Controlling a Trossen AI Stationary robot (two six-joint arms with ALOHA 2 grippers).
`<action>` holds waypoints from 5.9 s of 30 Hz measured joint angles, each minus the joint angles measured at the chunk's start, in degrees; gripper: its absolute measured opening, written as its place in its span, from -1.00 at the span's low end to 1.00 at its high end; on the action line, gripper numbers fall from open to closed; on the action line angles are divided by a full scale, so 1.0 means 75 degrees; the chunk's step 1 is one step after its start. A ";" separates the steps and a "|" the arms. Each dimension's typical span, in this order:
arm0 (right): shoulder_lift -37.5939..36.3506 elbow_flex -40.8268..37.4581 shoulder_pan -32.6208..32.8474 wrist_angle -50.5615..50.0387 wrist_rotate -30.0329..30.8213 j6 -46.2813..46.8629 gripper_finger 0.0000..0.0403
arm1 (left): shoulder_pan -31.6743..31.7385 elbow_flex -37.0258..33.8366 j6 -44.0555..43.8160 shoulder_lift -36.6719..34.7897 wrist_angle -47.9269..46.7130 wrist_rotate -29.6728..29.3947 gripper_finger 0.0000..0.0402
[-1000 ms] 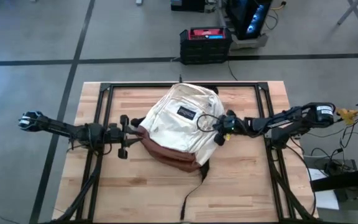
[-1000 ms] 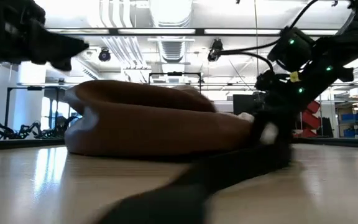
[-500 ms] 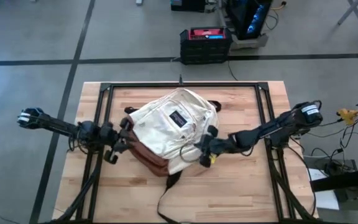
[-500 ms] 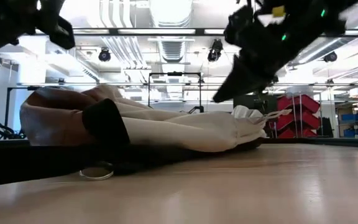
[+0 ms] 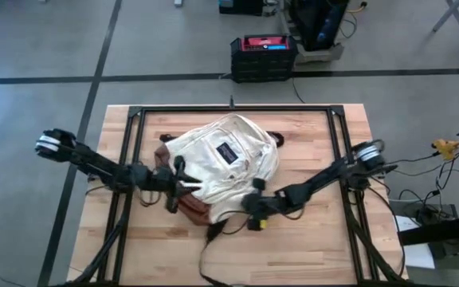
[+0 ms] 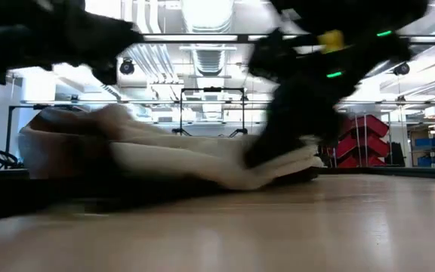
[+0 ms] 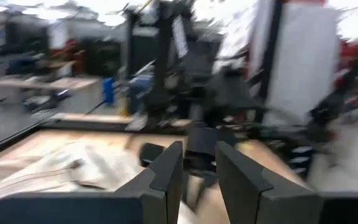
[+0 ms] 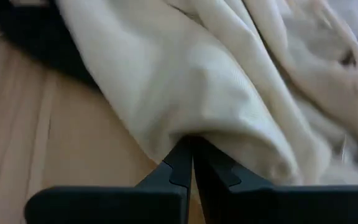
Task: Unpack backpack
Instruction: Open the white backpack
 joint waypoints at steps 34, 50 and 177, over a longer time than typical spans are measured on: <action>-0.1092 -0.0378 -0.0016 -0.1246 0.0769 -0.1780 -0.11 | -0.0233 0.4080 -0.0561 0.4947 -0.4603 -0.1712 -0.60; -0.0040 0.0171 -0.0262 -0.1000 0.0236 -0.1751 -0.40 | -0.0230 0.4001 -0.1183 0.4909 -0.4679 -0.1726 -0.60; -0.2114 0.0813 -0.0317 -0.6345 0.0310 -0.0676 -1.00 | -0.0503 0.4082 -0.0891 0.5573 -0.5229 -0.1739 -0.60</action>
